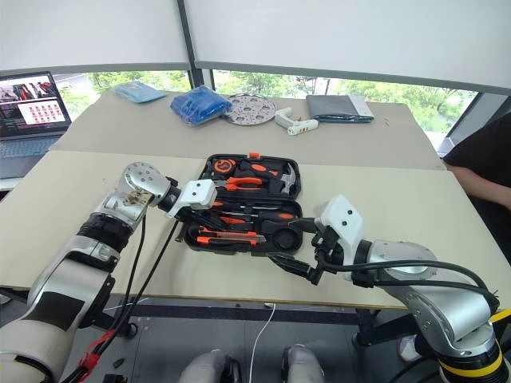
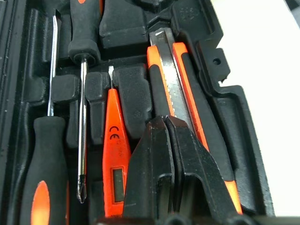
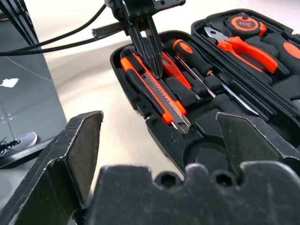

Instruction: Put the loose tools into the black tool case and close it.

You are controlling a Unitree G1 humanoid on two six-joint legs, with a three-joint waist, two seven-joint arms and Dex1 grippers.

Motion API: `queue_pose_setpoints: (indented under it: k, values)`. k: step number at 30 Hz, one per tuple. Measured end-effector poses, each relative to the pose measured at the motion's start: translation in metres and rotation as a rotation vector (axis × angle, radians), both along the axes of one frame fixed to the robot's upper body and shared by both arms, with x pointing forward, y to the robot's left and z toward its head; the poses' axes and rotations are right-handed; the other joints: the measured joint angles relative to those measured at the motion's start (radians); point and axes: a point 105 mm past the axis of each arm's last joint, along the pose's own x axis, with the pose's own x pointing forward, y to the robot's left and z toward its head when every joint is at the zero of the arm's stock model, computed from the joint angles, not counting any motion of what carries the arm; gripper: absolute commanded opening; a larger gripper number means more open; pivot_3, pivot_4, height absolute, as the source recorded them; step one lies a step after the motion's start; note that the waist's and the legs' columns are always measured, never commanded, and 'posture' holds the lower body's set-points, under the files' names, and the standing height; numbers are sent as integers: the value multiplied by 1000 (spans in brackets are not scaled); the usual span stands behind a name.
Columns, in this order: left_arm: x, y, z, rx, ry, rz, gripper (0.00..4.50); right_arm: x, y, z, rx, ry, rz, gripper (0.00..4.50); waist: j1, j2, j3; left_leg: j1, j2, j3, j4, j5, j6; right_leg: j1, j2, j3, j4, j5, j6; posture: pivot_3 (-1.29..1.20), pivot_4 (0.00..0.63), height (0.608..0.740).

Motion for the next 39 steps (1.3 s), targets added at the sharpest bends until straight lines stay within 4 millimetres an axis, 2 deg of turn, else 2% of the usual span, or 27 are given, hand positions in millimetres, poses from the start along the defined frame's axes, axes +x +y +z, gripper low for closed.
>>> queue_pose_setpoints:
  k: [1, 3, 11, 15, 18, 23, 30, 34, 38, 39]
  values:
    - [0, 0, -1, -3, -2, 3, 90, 0, 0, 0, 2, 3, 2, 4500, 0, 0, 0, 1, 0, 0, 0, -4, 7, 1, -1, 0, 0, 0, 0, 0, 150, 718]
    - [1, 1, -2, -7, -5, 6, 90, -1, 0, 0, 4, 7, 3, 4500, 0, 1, -1, 1, 0, 0, 0, -5, 8, 1, -2, 0, 0, 1, 1, 0, 150, 718]
    - [-1, 8, 7, -109, 71, 59, 90, 0, -4, 1, -9, 2, -9, 4500, -2, 3, -2, -7, 0, 0, 1, 0, 0, -6, 0, 0, 1, 1, 0, 0, 150, 718]
    - [-5, 33, 23, -138, 93, 104, 90, -1, -5, -1, -11, 13, -12, 4500, -6, 3, -2, -8, 0, 1, 1, 1, -1, -7, 1, 0, 0, 2, -3, 0, 150, 718]
    - [-12, 53, 24, -96, 96, 121, 90, -1, -6, -2, -12, 17, -12, 4500, -9, 3, -2, -7, 0, 1, 0, 1, -1, -7, 1, 1, 0, 1, -2, 0, 150, 718]
    - [-19, 56, 10, -50, 134, 106, 90, -1, -6, -2, -11, 20, -7, 4500, 2, 3, -2, -9, 0, 0, 1, 0, -1, -6, 1, 0, -3, 0, 2, 0, 150, 718]
    - [-15, 47, -2, 26, 22, 50, 90, 2, -4, 2, -10, 4, 0, 4500, 5, 4, -3, -4, 0, 0, 0, 0, 0, -1, 0, -1, -5, 2, 1, 0, 150, 718]
    - [-13, 48, -2, 14, 29, 68, 90, 2, -4, 2, -10, 5, 1, 4500, 4, 4, -3, -4, 0, 0, 1, -1, 2, -1, 0, -1, -6, 2, 3, 0, 150, 718]
    - [-16, 55, 3, -26, 113, 105, 90, 1, -4, 1, -10, 10, 1, 4500, -1, 4, -2, -6, 0, 0, 1, -1, 2, -3, 1, -1, -6, 2, 3, 0, 150, 718]
    - [-17, 56, 9, -64, 145, 128, 334, 1, -5, 1, -10, 11, 1, 4500, -3, 4, -2, -8, 0, 0, 1, -1, 1, -4, 1, 0, -5, 2, 3, 0, 150, 718]
